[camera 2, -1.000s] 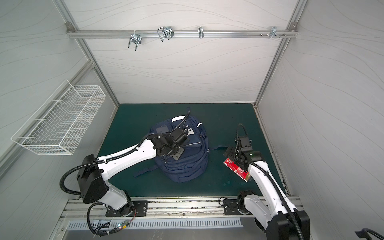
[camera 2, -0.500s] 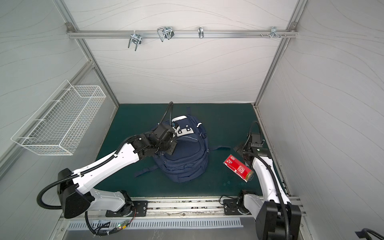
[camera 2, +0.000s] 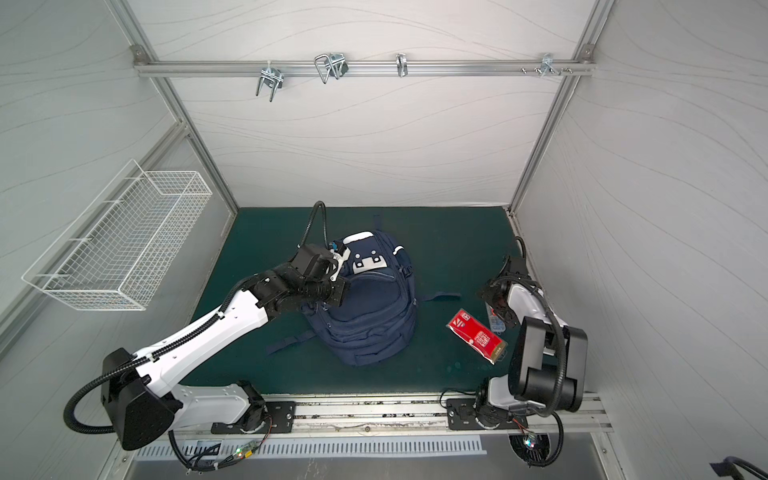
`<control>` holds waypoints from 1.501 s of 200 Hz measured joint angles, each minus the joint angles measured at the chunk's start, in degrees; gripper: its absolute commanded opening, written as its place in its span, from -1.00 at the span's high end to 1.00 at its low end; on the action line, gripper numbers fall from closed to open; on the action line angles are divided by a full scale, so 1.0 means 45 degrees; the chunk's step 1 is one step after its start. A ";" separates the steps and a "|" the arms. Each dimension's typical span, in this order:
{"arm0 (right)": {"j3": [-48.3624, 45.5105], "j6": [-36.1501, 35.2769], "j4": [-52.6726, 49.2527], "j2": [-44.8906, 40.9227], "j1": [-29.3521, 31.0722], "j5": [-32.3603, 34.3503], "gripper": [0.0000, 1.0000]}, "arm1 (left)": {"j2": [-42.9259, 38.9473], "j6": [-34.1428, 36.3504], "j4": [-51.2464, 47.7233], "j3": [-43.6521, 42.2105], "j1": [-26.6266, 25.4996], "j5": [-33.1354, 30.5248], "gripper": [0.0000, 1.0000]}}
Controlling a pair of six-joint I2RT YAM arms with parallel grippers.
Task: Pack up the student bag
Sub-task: 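Lower the right gripper and grasp the clear plastic pencil case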
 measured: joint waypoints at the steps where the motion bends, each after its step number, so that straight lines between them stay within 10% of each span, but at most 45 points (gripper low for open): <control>1: -0.0005 -0.0005 0.0019 0.0015 -0.0010 -0.0005 -0.93 | 0.0000 -0.0005 0.0000 -0.0005 0.0010 0.0019 1.00; 109: 0.1103 -0.0102 -0.0447 0.1870 0.2113 -0.0355 -0.43 | 0.0000 -0.0262 0.0189 -0.0175 0.0423 0.0636 1.00; 188: 0.2414 0.0685 -0.1331 0.2943 0.1996 0.0661 -0.72 | -0.0015 -0.0267 0.0282 -0.0272 0.0427 0.0772 1.00; 300: 0.3415 0.0792 -0.2050 0.3959 0.2055 0.1447 0.28 | -0.0015 -0.0272 0.0282 -0.0272 0.0578 0.1103 1.00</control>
